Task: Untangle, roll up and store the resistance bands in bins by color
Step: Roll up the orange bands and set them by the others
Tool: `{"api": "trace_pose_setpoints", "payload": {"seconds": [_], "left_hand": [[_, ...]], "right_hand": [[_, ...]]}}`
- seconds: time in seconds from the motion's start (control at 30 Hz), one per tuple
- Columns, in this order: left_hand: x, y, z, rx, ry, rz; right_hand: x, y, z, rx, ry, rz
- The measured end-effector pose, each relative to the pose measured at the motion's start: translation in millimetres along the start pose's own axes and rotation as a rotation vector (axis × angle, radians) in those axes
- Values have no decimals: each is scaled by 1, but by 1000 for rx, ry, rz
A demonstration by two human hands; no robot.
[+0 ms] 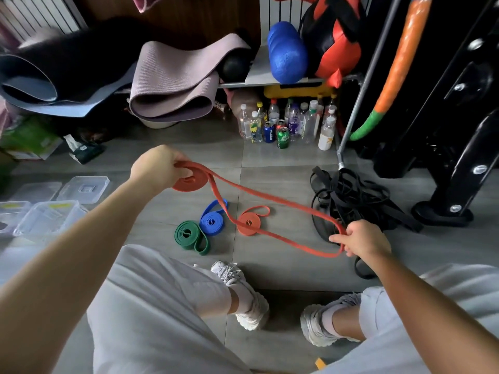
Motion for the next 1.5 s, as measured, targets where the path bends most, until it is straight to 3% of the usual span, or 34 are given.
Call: {"api": "trace_pose_setpoints", "payload": {"seconds": [0.2,0.43,0.6,0.8,0.9,1.03,1.3,1.4,1.5], "left_hand": [[7,-6,-3,-3,-18,-14],[-29,13,12,132,114,-62],[-71,43,37,242,232,-200],[-104,65,58,277,292,-203],[-112,58,62,247,307,-200],[-110,45,63,278,297,-123],[-117,28,67,243,301,7],[-115,25,64,269,263,173],[-113,23,63,350,197,476]], "right_hand": [[-17,-13,4,-135,68,166],[-6,11,7,188,74,103],[51,25,12,314,-123,77],[158,10,33,168,-492,-215],[178,2,33,30,-544,-174],[173,-9,27,-52,-493,-296],[178,-27,35,-68,-618,-343],[176,-36,35,-75,-627,-418],[173,-41,37,19,-616,-697]]}}
Point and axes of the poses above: each hand's wrist, its own z-axis away from the middle knuckle, its own y-axis out of the palm, x = y × z, the point moved 7 cm from there along -z, towards the middle knuckle, and after that the axes turned 9 degrees about -y, right-handed, at the moved point
